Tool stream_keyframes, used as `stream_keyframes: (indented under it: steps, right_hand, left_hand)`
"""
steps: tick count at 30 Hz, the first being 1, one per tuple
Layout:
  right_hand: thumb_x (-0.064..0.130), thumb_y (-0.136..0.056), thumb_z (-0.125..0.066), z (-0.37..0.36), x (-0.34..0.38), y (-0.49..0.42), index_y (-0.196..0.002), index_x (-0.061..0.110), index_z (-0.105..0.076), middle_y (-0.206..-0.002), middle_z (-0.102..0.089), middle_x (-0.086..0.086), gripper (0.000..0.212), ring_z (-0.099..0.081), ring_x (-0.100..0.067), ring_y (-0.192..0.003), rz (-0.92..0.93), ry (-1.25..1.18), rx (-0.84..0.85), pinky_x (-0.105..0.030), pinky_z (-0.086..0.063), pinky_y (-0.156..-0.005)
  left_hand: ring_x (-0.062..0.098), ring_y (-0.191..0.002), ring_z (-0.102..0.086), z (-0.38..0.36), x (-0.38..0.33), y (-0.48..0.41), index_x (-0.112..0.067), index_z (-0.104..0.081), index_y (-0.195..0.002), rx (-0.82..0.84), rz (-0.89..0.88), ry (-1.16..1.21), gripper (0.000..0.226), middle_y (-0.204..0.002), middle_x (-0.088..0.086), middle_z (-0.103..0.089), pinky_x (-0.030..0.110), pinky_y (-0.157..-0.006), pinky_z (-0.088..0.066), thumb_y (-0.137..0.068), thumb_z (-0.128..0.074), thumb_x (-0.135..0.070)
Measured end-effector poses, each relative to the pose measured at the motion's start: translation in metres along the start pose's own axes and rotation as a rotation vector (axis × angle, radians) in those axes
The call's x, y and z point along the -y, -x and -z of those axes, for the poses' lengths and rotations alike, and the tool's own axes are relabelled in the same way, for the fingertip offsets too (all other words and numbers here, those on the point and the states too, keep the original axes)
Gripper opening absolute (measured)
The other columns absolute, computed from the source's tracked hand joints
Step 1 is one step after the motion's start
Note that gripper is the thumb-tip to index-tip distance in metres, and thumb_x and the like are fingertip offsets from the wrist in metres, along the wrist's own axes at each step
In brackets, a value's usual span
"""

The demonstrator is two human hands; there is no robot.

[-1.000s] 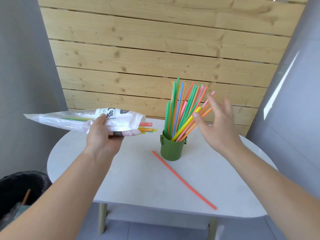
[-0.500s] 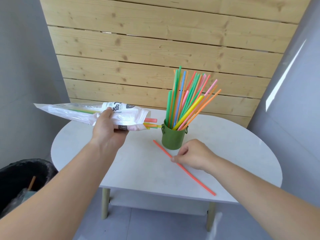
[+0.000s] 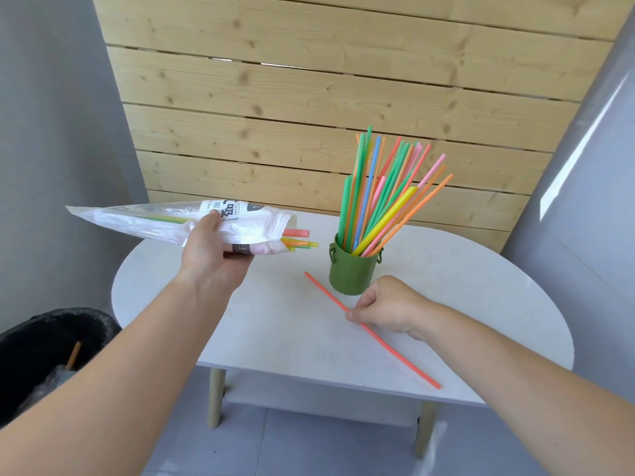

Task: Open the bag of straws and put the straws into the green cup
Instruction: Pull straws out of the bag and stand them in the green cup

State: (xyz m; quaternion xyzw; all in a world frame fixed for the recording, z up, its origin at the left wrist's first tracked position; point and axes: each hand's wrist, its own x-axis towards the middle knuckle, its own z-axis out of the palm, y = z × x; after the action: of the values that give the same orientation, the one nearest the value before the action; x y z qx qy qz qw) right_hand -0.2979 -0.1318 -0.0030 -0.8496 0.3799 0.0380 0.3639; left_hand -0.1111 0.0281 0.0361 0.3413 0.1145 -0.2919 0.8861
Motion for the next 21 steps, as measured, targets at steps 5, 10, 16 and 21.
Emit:
stream_keyframes:
  steps: [5,10,16,21]
  right_hand:
    - [0.016,-0.087,-0.076,0.038,0.022,0.024,-0.079,0.011,-0.07,-0.066,-0.071,-0.003,0.011,-0.05,-0.006,-0.052,0.185,-0.282,0.027,-0.019,-0.035,-0.048]
    - [0.0,-0.089,-0.07,0.079,0.055,0.039,-0.093,0.009,-0.07,-0.074,-0.072,-0.008,0.009,-0.06,-0.008,-0.053,0.443,-0.702,-0.265,-0.02,-0.05,-0.05]
    - [0.007,-0.093,-0.068,0.102,0.06,0.027,-0.091,0.009,-0.068,-0.078,-0.076,-0.007,0.003,-0.074,-0.017,-0.064,0.54,-0.753,-0.691,-0.029,-0.061,-0.066]
    - [0.008,-0.093,-0.067,0.09,0.049,0.003,-0.088,0.009,-0.067,-0.079,-0.076,-0.013,0.006,-0.074,-0.015,-0.061,0.394,-0.72,-0.673,-0.029,-0.062,-0.064]
  left_hand:
    - [0.021,-0.086,-0.071,-0.006,-0.008,0.007,-0.015,-0.059,-0.094,-0.015,-0.019,0.027,0.012,-0.096,0.004,-0.07,0.036,-0.072,-0.057,-0.105,-0.057,-0.019]
    - [0.021,-0.085,-0.07,-0.008,-0.009,0.009,-0.015,-0.058,-0.095,-0.004,-0.003,0.038,0.012,-0.097,0.005,-0.069,0.034,-0.063,-0.053,-0.105,-0.058,-0.019]
    - [0.023,-0.092,-0.072,-0.006,-0.002,0.002,-0.013,-0.06,-0.104,0.013,0.027,0.031,0.008,-0.108,0.006,-0.072,0.033,-0.062,-0.055,-0.104,-0.059,-0.021]
    - [0.025,-0.095,-0.07,-0.007,0.002,0.003,-0.014,-0.059,-0.1,0.006,0.008,0.009,0.008,-0.105,0.006,-0.069,0.034,-0.062,-0.055,-0.106,-0.057,-0.02]
